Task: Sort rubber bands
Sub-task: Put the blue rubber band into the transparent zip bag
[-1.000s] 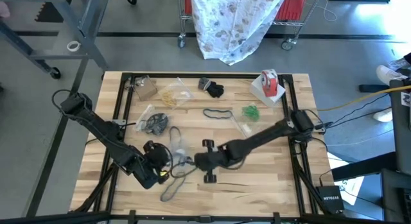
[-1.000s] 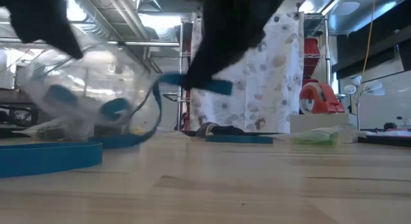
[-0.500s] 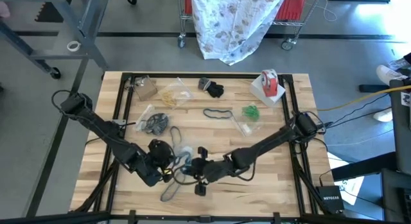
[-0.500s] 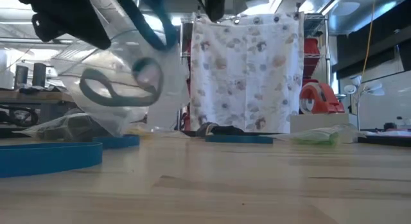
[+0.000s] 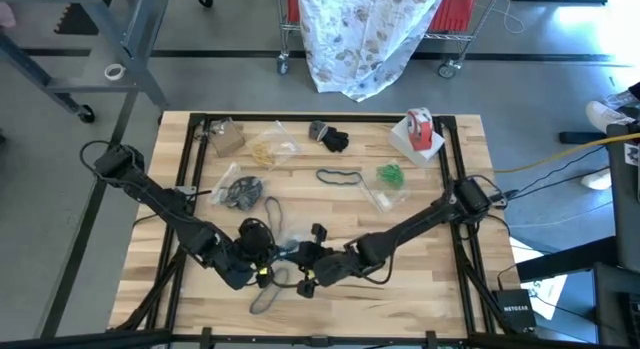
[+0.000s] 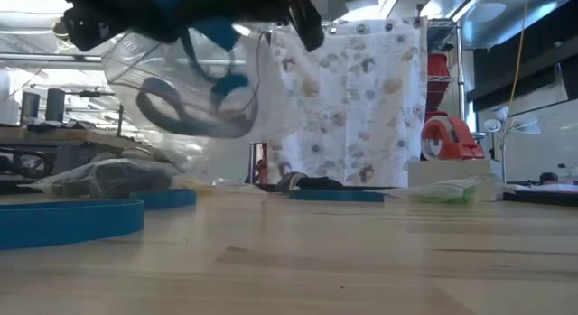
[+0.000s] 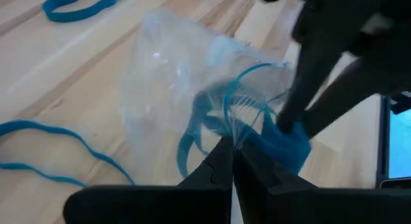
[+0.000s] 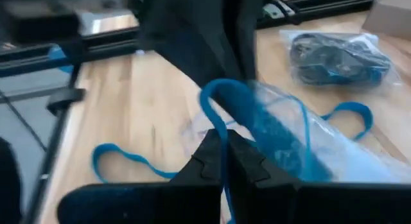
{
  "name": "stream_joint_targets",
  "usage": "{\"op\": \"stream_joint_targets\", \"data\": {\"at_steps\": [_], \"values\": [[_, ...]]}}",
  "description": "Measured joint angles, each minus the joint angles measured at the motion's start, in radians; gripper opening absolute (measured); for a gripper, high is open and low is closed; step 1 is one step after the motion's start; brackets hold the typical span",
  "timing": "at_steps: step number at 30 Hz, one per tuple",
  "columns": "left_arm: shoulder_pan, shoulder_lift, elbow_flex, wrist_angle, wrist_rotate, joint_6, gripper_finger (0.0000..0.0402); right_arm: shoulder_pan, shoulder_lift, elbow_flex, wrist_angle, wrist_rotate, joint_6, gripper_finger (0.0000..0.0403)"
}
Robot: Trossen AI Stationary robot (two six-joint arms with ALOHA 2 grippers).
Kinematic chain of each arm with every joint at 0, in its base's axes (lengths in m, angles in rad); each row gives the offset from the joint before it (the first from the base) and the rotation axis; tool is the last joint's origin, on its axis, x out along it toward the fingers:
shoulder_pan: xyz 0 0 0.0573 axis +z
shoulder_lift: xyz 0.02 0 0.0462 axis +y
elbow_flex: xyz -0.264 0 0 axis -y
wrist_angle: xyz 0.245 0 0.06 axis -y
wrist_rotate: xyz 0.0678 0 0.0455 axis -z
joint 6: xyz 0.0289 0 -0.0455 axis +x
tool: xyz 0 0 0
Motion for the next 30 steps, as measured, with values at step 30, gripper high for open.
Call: {"op": "stream_joint_targets", "data": {"at_steps": [30], "values": [[-0.016,-0.012,0.0,0.005,0.018,0.032,0.0001,-0.061,0.051,-0.001,0.061,-0.038,-0.043,0.0128]]}}
